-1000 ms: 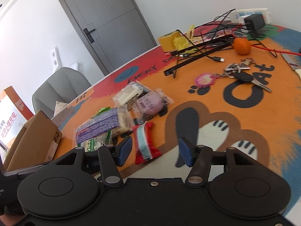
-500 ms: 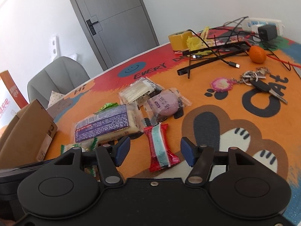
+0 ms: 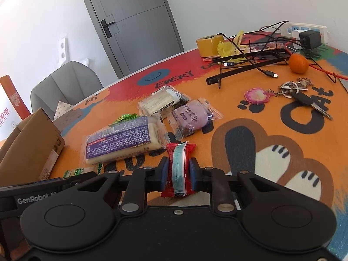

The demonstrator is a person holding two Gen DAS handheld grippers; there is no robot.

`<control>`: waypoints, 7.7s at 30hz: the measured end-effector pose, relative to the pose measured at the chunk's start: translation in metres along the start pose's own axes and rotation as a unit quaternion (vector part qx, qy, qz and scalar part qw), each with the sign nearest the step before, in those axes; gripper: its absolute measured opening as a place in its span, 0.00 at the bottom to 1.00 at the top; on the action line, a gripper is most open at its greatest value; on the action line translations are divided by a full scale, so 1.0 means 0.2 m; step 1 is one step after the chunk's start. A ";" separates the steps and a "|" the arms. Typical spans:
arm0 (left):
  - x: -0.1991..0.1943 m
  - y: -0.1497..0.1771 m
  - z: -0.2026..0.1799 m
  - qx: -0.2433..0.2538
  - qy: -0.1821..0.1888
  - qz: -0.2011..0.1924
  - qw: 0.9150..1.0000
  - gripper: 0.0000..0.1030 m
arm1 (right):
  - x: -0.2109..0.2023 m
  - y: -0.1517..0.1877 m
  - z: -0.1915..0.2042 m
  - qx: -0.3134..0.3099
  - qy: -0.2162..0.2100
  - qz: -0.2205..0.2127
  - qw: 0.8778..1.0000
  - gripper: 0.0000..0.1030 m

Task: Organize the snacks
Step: 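Grasp the red-and-white candy bar with the right tool, then carry the bread packet in the left tool and red candy in the right tool to the box, then open the left tool over the box while the right tool releases the red candy in, then move both open tools back from the box to the snack pile, then grasp the long purple-wrapped bar with the left tool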

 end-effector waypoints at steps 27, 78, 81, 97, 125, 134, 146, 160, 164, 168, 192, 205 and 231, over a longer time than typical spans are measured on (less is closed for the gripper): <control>-0.03 0.01 0.04 0.003 0.001 -0.017 1.000 0.51 | -0.03 0.01 0.08 -0.052 0.018 0.007 0.998 0.21; -0.56 -0.43 0.51 -0.064 0.026 -0.136 0.988 0.51 | -0.22 -0.37 0.70 -0.083 -0.058 -0.089 0.991 0.21; -0.56 -0.44 0.56 -0.072 0.021 -0.138 0.988 0.51 | -0.21 -0.38 0.76 -0.088 -0.066 -0.090 0.990 0.21; -0.52 -0.50 0.85 -0.113 -0.010 -0.126 0.986 0.51 | -0.12 -0.42 1.03 -0.112 -0.103 -0.085 0.985 0.21; -0.63 -0.52 1.13 -0.165 -0.021 -0.136 0.977 0.94 | 0.00 -0.46 1.30 -0.103 -0.144 -0.059 0.983 0.51; -0.62 -0.48 0.99 -0.141 0.000 -0.126 0.982 0.95 | -0.08 -0.41 1.11 -0.081 -0.108 -0.058 0.989 0.68; -0.56 -0.43 0.76 -0.111 0.019 -0.113 0.987 0.96 | -0.16 -0.35 0.82 -0.056 -0.082 -0.055 0.994 0.84; -0.51 -0.38 0.50 -0.088 0.046 -0.101 0.990 0.96 | -0.24 -0.31 0.51 -0.025 -0.047 -0.069 0.996 0.88; -0.49 -0.37 0.43 -0.077 0.049 -0.095 0.991 0.96 | -0.27 -0.30 0.43 -0.017 -0.037 -0.073 0.996 0.91; -0.47 -0.37 0.36 -0.078 0.056 -0.090 0.991 0.96 | -0.29 -0.30 0.34 -0.002 -0.029 -0.074 0.997 0.94; -0.19 -0.32 -0.03 -0.018 0.072 -0.053 0.996 0.95 | -0.20 -0.22 -0.10 0.066 -0.004 -0.066 0.996 0.98; 0.03 -0.32 -0.15 -0.006 0.078 -0.027 0.997 0.93 | -0.11 -0.17 -0.23 0.080 0.007 -0.047 0.996 0.93; 0.20 -0.17 -0.21 0.039 0.100 0.020 0.994 0.93 | -0.02 -0.11 -0.23 0.084 0.010 -0.023 0.996 0.90</control>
Point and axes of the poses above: each gripper's, at about its wrist camera, not at the fingertips, and x roughly the way its jaws point, z to its left, y to its underside, the point moved 7 cm from there along x, roughly the way its jaws point, and after that the axes turned 12 degrees about -x, right-handed, at the moved point
